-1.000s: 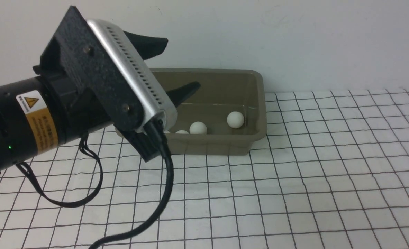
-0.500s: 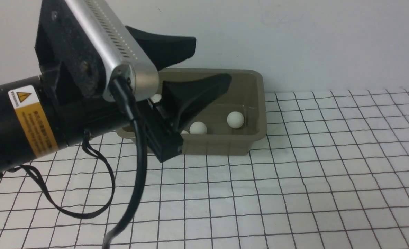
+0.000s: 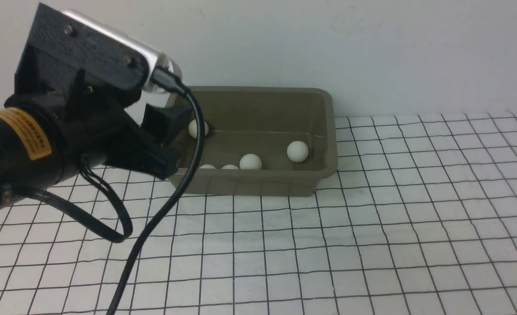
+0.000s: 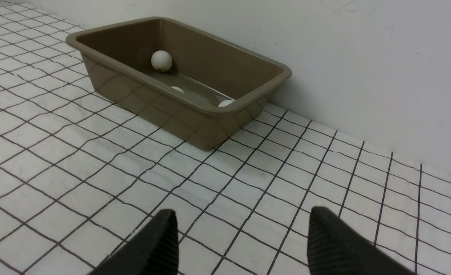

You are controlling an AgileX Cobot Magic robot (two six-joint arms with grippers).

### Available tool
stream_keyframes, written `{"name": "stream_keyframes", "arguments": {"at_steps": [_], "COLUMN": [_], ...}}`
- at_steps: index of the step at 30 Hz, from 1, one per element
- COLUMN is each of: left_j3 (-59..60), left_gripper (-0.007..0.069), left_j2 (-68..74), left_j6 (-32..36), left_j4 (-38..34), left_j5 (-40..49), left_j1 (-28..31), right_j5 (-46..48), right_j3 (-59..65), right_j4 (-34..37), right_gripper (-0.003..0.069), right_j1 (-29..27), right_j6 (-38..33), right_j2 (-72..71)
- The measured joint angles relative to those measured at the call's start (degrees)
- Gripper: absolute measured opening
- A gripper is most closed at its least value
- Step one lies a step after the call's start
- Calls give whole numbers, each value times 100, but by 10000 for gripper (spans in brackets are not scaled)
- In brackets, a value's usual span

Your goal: Put the table tennis balls into the box on the white checkered tablecloth.

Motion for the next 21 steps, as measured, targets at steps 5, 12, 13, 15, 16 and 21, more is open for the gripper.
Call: {"name": "stream_keyframes", "arguments": {"at_steps": [5,12,13,15,16,21], "left_j3": [0,0,7,23,65,881], "left_gripper": [478,478,478,478,478,478], "left_j2": [-686,-1741,-1833,-1923,-2040,-2788], "left_j6": [161,209,209,209,202,-34], "left_j4": [-145,-1,27,61,101,192], "left_j5": [622,1454,1517,1576,1613,1542], "left_j1": [0,107,143,232,337,1108], "right_j5": [0,0,0,0,0,0], "right_j3": [0,0,0,0,0,0], "right_j4": [0,0,0,0,0,0], "right_gripper": [420,420,420,420,420,420], "right_j1": [0,0,0,0,0,0], "right_j6": [0,87,92,92,92,92], "right_j2": [0,0,0,0,0,0]}}
